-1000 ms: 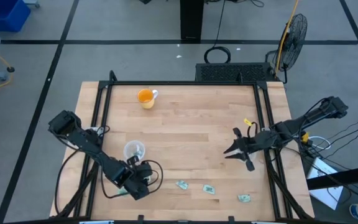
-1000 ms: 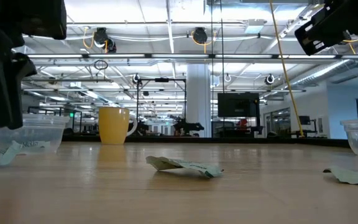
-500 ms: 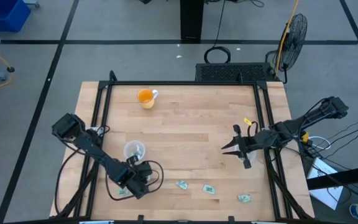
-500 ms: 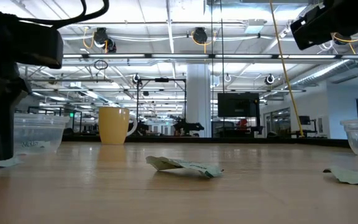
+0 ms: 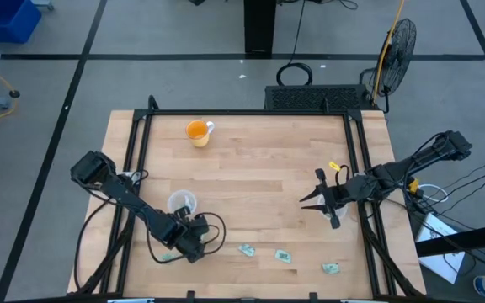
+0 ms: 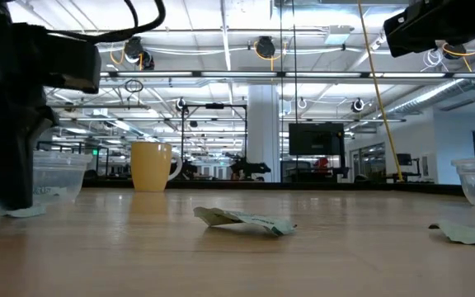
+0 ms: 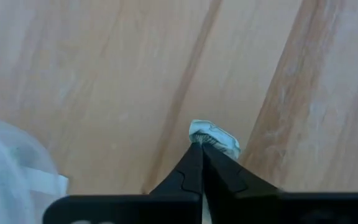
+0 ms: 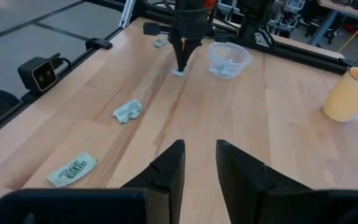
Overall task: Pick and place items into bin
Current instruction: Put the stevia packet into the left transparent bin
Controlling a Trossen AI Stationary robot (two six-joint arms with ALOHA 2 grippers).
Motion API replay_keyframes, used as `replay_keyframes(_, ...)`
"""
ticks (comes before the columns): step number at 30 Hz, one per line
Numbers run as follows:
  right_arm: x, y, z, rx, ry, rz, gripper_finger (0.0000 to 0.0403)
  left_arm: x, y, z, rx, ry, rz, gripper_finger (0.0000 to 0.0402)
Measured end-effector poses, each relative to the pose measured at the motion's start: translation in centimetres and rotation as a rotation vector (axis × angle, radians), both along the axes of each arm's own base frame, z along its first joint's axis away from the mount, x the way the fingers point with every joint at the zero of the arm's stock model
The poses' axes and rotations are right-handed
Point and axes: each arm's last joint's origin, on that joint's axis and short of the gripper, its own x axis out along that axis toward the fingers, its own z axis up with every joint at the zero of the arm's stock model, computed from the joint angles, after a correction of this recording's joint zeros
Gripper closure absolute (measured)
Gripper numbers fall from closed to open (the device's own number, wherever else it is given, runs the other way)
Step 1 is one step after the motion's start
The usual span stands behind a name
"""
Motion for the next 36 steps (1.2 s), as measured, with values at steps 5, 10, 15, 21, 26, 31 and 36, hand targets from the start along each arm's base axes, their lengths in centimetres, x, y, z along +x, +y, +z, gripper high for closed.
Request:
replay_keyframes(5,0.0,0.0,0.0,-0.001,0.000,0.000,0.0318,-0.3,1.2,3.4,0.068,-0.057,0.006,0.0398)
replay_keyframes(10,0.0,0.0,0.0,0.002,0.000,-0.001,0.0318,-1.6,4.0,6.7,0.142,-0.069,0.112,0.0396)
replay_keyframes(15,0.0,0.0,0.0,0.005,0.003,-0.002,0.0318,-3.6,6.3,8.0,0.203,0.045,0.213,0.0397)
replay_keyframes(21,0.0,0.0,0.0,0.005,0.002,-0.002,0.0319,-4.2,7.0,6.9,0.186,0.104,0.285,0.0397)
replay_keyframes(26,0.0,0.0,0.0,0.005,0.003,-0.002,0.0319,-4.0,7.0,4.8,0.129,0.045,0.303,0.0390)
replay_keyframes(31,0.0,0.0,0.0,0.009,0.003,-0.003,0.0319,-4.5,7.5,3.1,0.121,0.044,0.347,0.0396)
replay_keyframes(36,0.0,0.0,0.0,0.009,0.003,-0.003,0.0319,-5.1,8.1,1.8,0.122,0.054,0.379,0.0385)
